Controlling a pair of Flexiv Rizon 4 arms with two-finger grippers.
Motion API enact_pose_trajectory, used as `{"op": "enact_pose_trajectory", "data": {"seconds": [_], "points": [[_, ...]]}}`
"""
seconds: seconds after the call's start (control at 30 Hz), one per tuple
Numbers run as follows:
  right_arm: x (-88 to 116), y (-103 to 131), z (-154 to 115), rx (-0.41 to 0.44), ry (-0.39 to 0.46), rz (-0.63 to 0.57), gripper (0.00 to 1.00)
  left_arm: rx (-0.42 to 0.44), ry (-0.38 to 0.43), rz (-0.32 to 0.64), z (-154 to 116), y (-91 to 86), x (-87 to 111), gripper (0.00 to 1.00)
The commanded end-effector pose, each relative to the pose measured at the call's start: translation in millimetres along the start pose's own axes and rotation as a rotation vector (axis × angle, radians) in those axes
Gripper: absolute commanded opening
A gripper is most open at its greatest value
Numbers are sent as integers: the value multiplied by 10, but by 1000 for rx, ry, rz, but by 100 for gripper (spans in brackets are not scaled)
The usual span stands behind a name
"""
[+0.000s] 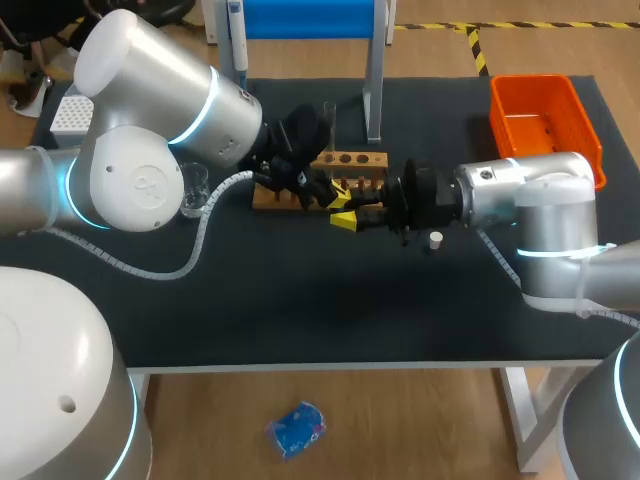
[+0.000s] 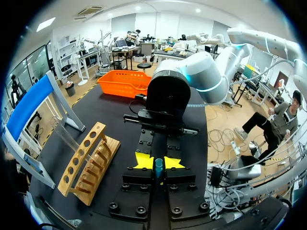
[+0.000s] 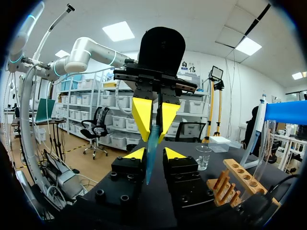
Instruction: Invert the test tube, pick up the pipette, mount the tip to pipette, aspirate from beaker and dispense into the tube, eject the tip, return the pipette, and cap with the stopper.
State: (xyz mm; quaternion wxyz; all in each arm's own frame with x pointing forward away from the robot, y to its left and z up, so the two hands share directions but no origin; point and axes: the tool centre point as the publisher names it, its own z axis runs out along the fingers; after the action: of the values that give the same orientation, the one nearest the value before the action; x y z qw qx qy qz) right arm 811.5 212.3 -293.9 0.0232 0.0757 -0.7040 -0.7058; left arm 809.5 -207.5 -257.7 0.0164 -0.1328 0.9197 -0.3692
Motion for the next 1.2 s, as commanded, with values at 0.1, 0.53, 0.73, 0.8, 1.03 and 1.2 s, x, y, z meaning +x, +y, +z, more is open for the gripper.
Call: {"op": "enact_pose_trajectory", "data": {"seconds": [0.1, 0.53, 0.73, 0.8, 1.03, 1.2], "points": [[9, 8, -10, -1, -2, 1, 4, -5, -4, -4, 25, -5, -25, 0], [32, -31, 17, 6, 11, 15, 0, 3, -3, -25, 37, 39, -36, 11], [36, -72, -4, 15, 9, 21, 0, 40, -37, -2, -130, -34, -61, 100], [47, -98, -15, 20, 7, 26, 0, 40, -51, 2, -202, -76, -68, 100], [130, -160, -125, 28, -13, 41, 0, 12, -119, -15, -495, -116, -203, 100], [239, -138, -289, 32, -41, 45, 0, 37, -126, -97, -653, 60, -369, 100]]}}
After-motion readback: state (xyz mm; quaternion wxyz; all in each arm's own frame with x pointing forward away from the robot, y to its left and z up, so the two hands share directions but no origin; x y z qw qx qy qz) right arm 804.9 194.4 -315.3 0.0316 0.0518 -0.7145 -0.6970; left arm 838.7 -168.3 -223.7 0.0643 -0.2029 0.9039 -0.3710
